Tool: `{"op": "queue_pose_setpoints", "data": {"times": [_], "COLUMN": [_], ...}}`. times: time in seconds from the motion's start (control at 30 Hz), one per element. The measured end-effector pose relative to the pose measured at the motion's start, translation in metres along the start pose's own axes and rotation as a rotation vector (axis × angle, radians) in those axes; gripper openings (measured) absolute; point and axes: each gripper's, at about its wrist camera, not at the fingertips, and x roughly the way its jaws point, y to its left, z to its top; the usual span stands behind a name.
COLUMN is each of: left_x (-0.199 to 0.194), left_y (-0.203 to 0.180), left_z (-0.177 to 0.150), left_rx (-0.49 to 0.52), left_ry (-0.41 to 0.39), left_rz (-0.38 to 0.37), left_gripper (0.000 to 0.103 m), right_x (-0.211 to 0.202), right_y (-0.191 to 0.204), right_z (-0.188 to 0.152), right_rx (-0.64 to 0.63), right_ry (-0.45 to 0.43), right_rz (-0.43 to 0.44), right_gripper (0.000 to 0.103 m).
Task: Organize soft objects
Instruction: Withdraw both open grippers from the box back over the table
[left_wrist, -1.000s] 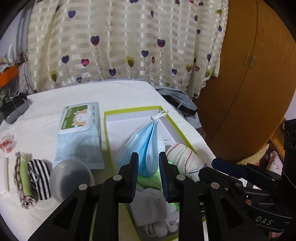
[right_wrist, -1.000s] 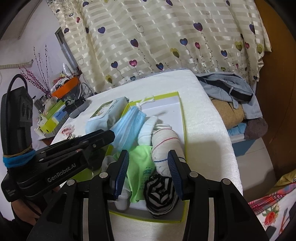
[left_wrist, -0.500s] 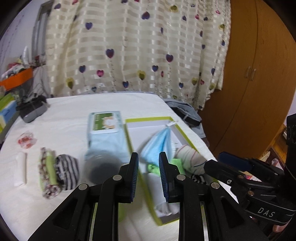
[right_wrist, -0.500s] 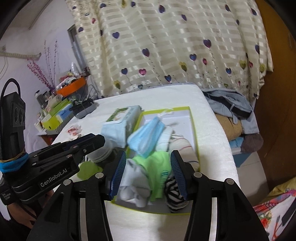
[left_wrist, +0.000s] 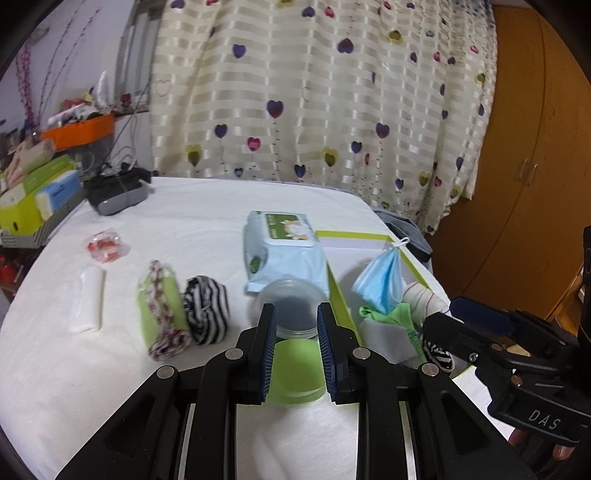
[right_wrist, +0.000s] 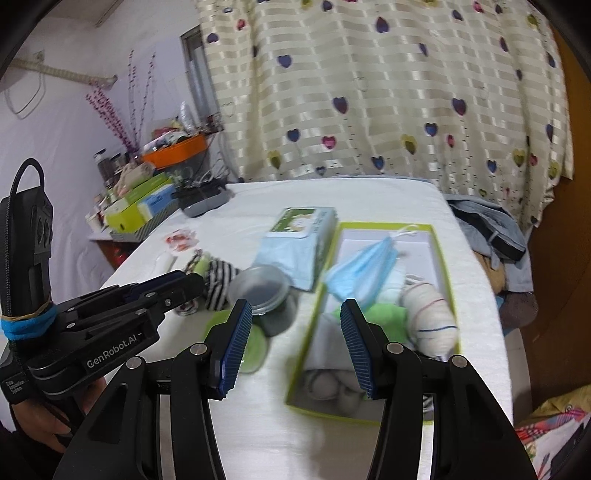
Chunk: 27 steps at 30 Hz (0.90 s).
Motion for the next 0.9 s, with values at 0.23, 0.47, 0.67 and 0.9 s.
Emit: {"op": "queue_pose_setpoints", "data": {"times": [0.23, 0.47, 0.67, 0.9], "left_x": [-0.007, -0.010, -0.012, -0.013], "left_y": [0.018, 0.031, 0.041, 0.058], "left_z": [-0.004, -0.006, -0.009, -0.011], "left_rx": [-0.031, -0.052, -0.070, -0.100], "left_ry": [-0.002, -0.004, -0.004, -0.006], "left_rz": [0.016, 0.018, 0.025, 0.036], "left_gripper": [0.021, 0.021, 0.021, 0.021], "right_x": [0.006, 0.009, 0.015, 0.025], "right_y": [0.018, 0.031, 0.041, 0.056], "right_z": [0.000, 0.000, 0.002, 0.006], "right_rx": [-0.029, -0.050, -0.067, -0.099], "right_ry": [0.022, 0.034, 0.048, 0.063], "right_rz": [0.027, 0.032, 0.037, 0.041], "right_gripper": [0.051, 0.051, 0.051, 0.051]}}
